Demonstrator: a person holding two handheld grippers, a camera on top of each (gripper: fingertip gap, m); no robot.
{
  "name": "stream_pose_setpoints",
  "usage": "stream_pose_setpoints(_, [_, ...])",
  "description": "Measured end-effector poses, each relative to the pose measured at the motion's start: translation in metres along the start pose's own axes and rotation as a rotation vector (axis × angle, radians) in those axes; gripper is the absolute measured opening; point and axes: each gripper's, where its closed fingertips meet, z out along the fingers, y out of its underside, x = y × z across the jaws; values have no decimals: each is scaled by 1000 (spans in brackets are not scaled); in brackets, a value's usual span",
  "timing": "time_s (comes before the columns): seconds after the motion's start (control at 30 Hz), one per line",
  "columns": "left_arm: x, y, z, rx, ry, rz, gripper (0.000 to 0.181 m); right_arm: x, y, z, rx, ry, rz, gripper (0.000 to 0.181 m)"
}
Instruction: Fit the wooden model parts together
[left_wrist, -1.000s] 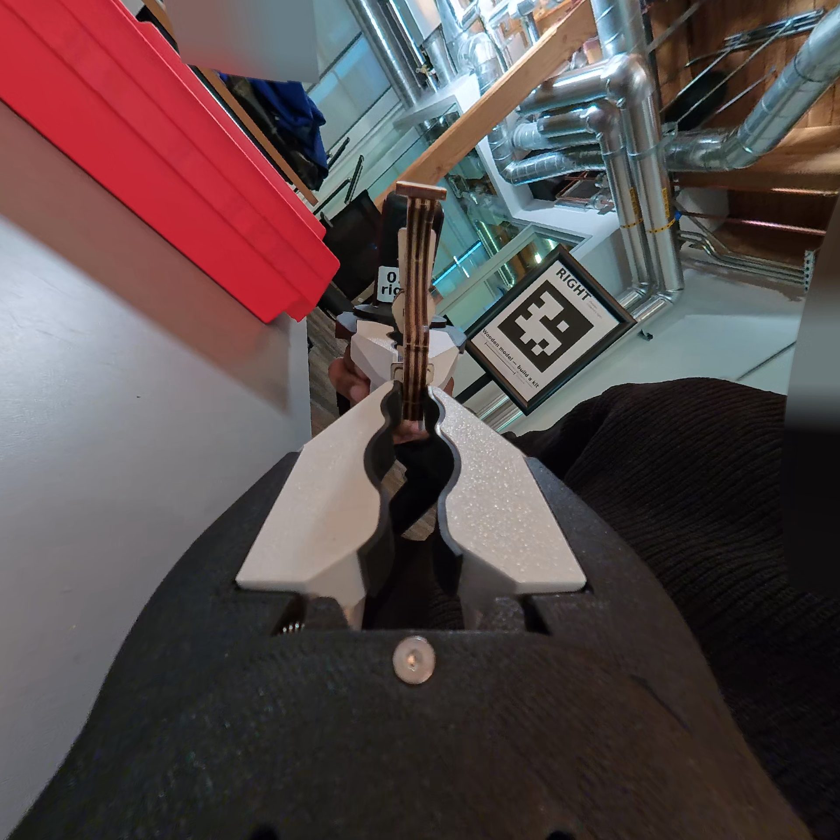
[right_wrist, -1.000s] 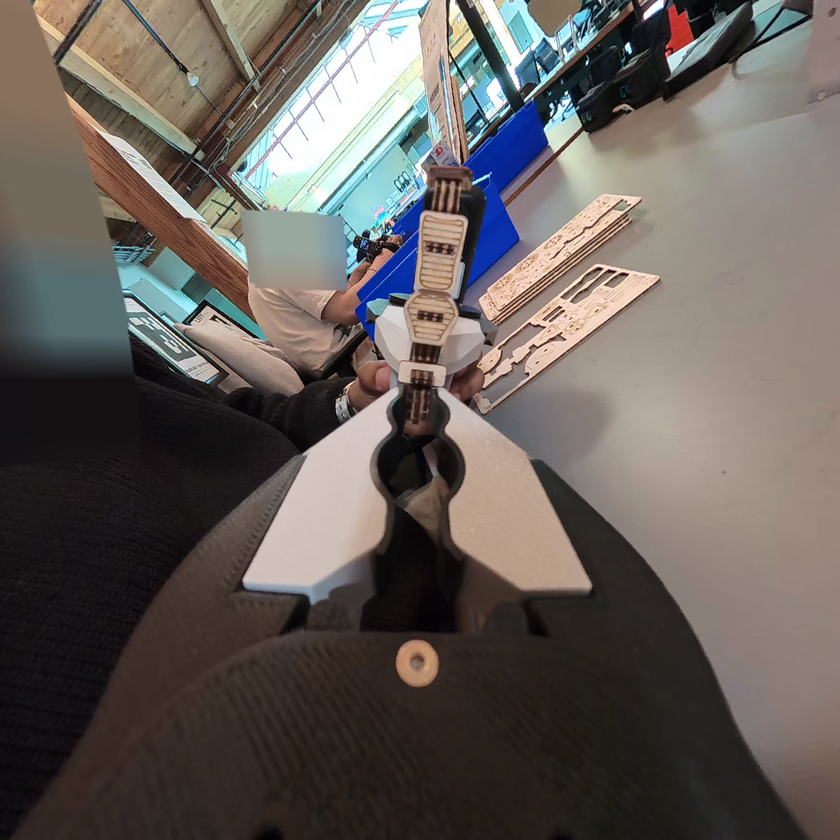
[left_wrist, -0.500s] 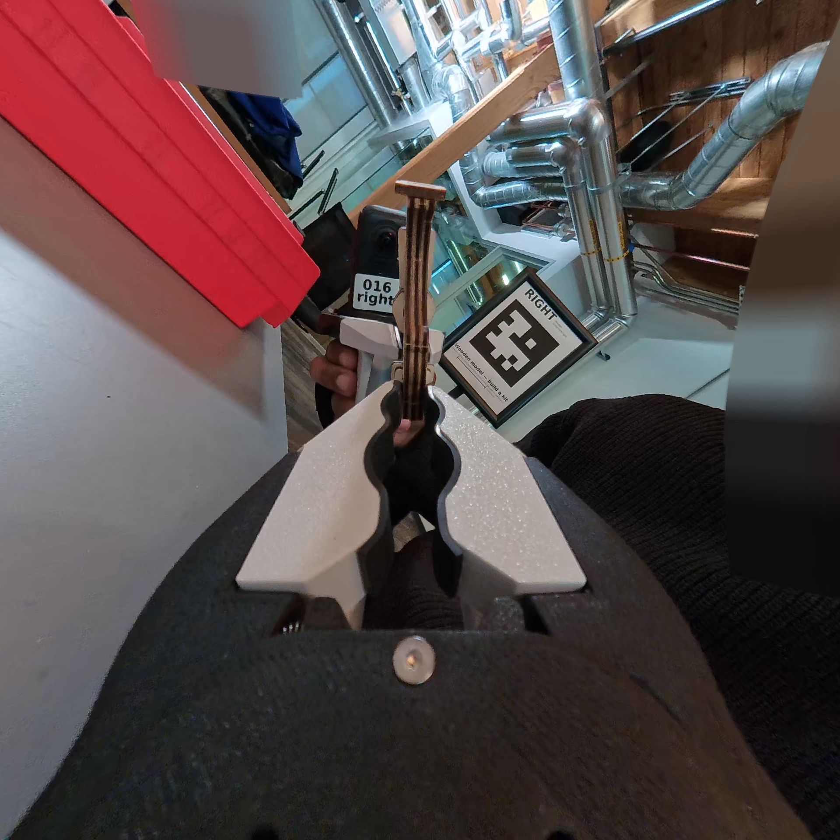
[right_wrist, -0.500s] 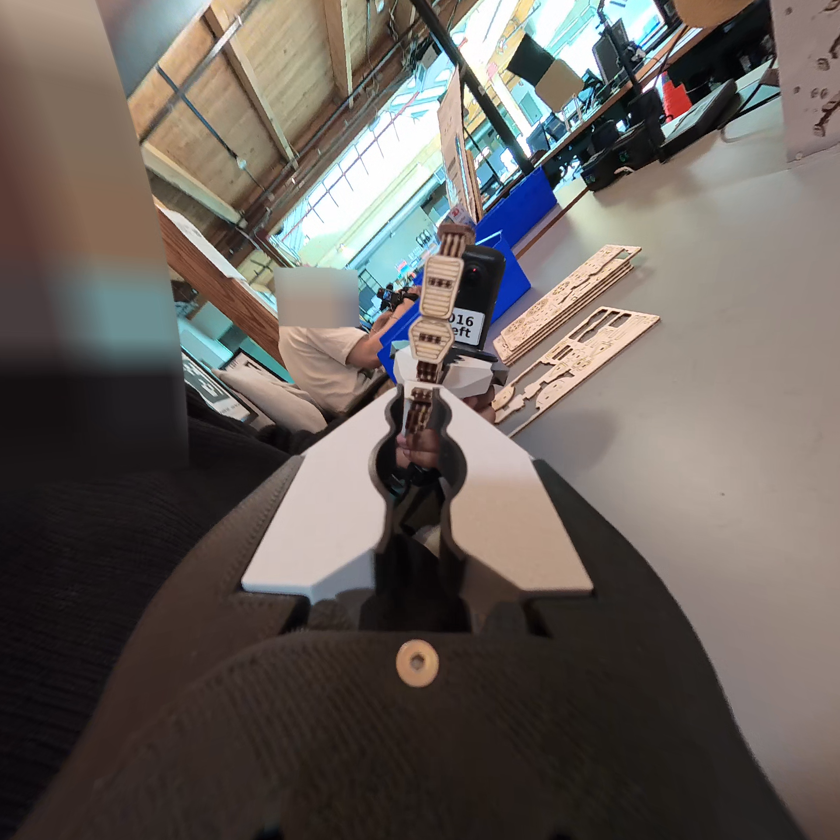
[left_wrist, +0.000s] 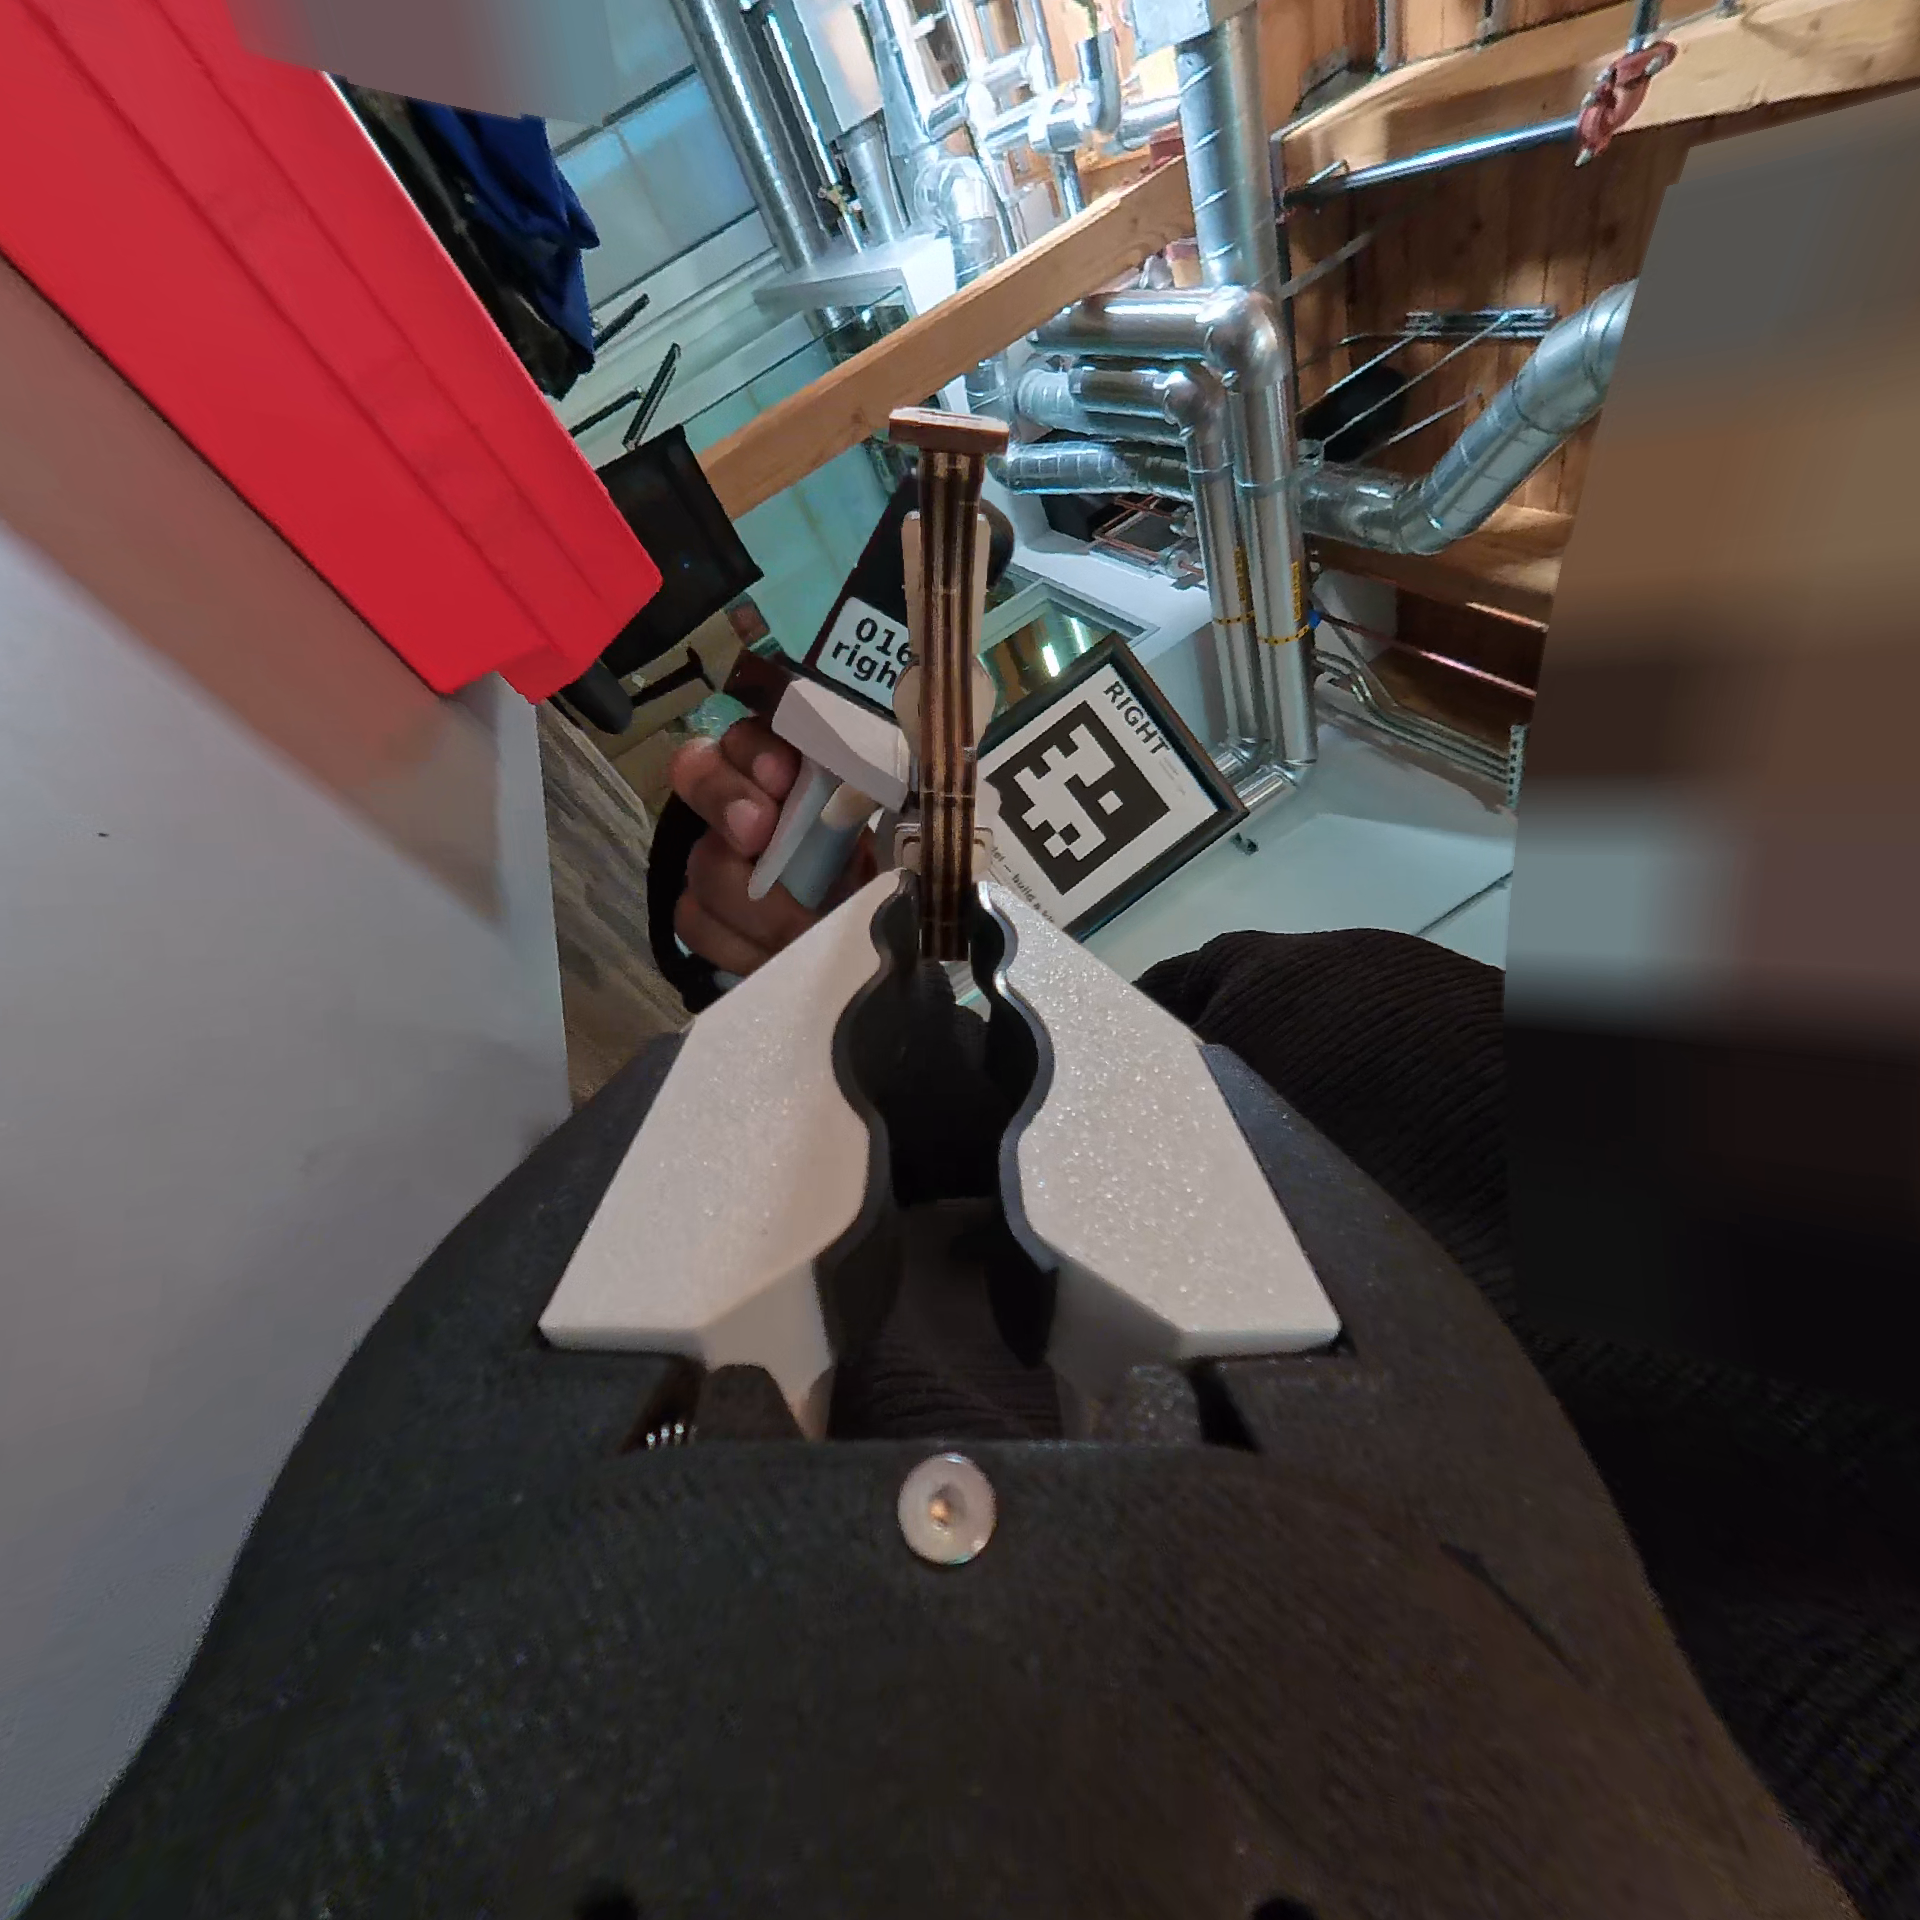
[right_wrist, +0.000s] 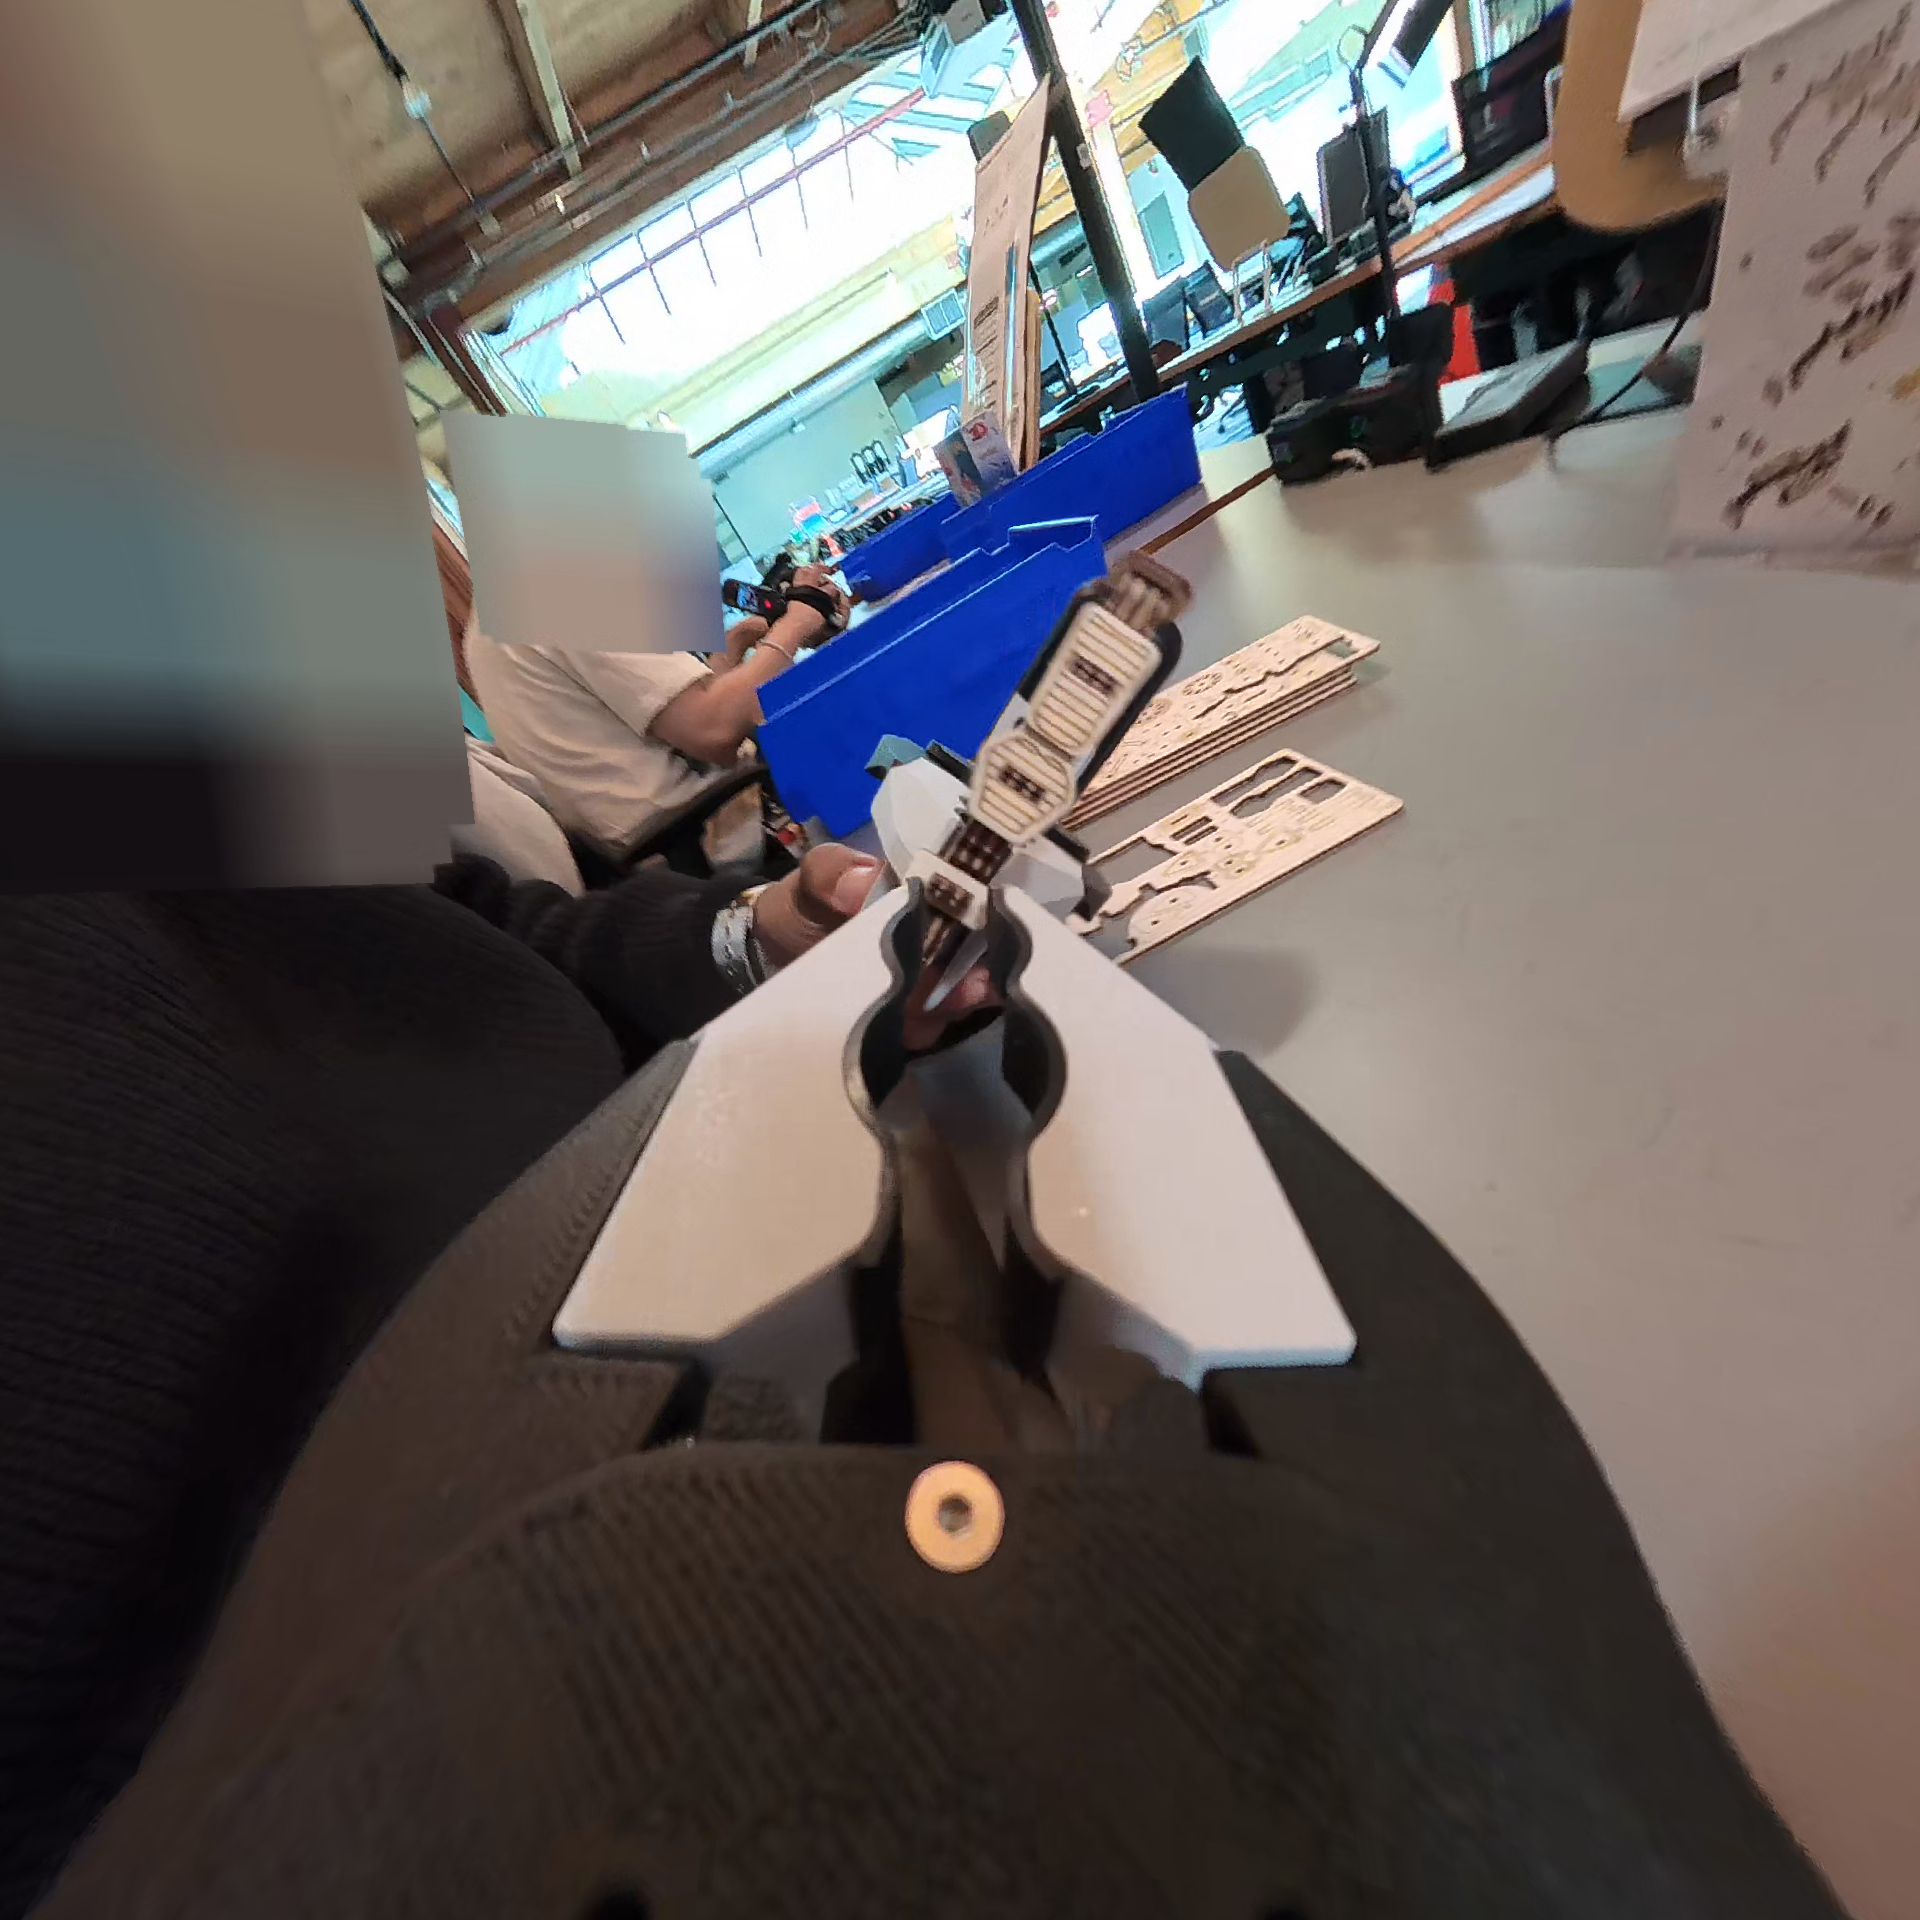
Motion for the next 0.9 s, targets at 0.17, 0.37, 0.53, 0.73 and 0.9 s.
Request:
stream_pose_setpoints(0.17, [-2, 7, 1, -30, 47, -112, 7, -5, 4, -2, -60, 33, -197, 11])
stream_pose_setpoints(0.37, [-7, 17, 4, -87, 25, -151, 8, -10, 17, -2, -168, 81, -484, 5])
stream_pose_setpoints(0.53, [-8, 18, 4, -97, 19, -153, 8, -12, 19, -2, -204, 112, -598, 3])
stream_pose_setpoints(0.73, [-6, 20, 6, -107, 39, -166, 8, -14, 18, -5, -201, 101, -612, 6])
stream_pose_setpoints(0.9, [-5, 19, 4, -103, 49, -178, 8, -12, 21, -5, -222, 107, -625, 4])
